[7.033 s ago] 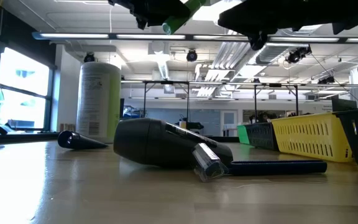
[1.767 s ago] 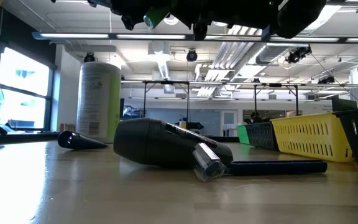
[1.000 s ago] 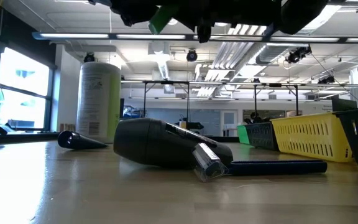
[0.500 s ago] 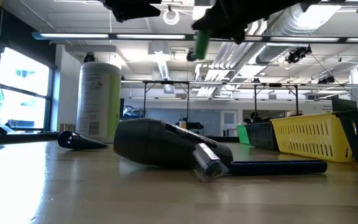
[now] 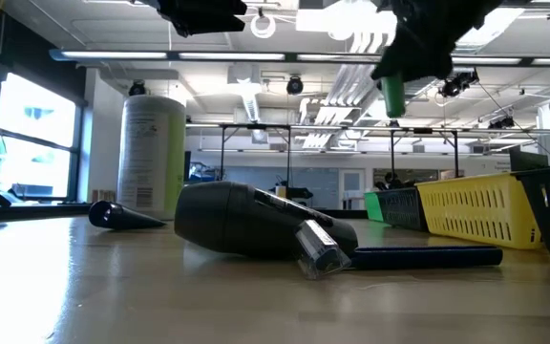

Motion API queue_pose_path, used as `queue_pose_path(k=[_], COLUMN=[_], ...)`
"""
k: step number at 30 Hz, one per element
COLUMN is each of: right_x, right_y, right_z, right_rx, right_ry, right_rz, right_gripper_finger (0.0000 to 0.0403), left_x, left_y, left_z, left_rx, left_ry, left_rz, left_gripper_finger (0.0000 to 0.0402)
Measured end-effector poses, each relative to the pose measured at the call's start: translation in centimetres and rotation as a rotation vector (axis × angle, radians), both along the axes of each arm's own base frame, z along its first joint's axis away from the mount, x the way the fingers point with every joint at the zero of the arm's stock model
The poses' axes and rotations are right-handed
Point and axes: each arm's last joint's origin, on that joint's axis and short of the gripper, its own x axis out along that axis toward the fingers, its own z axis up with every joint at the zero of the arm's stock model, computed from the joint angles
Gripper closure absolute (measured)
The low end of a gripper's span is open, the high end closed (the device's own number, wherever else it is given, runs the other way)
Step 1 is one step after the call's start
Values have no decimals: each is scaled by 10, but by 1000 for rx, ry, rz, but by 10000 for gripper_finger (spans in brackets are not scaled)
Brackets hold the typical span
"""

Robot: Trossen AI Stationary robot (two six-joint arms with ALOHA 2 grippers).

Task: Pick & Place Travel size toiletries
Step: Put the green shampoo into the top black basket

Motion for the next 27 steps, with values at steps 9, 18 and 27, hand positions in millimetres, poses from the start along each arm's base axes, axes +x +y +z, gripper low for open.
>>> queue_pose_path(k=[9, 18, 27], right_x=[-6, -13, -18], right_y=[-2, -10, -14], right_z=[-42, -74, -83], right_rx=[99, 182, 270], right_ry=[128, 200, 212], right_rz=[-147, -272, -324], right_gripper_finger=[244, 241, 213], left_x=[0, 0, 0], left_y=[0, 0, 0], left_z=[0, -1, -1], left_rx=[0, 0, 0], left_ry=[4, 8, 8], left_rz=[0, 0, 0], left_gripper_finger=[137, 137, 137])
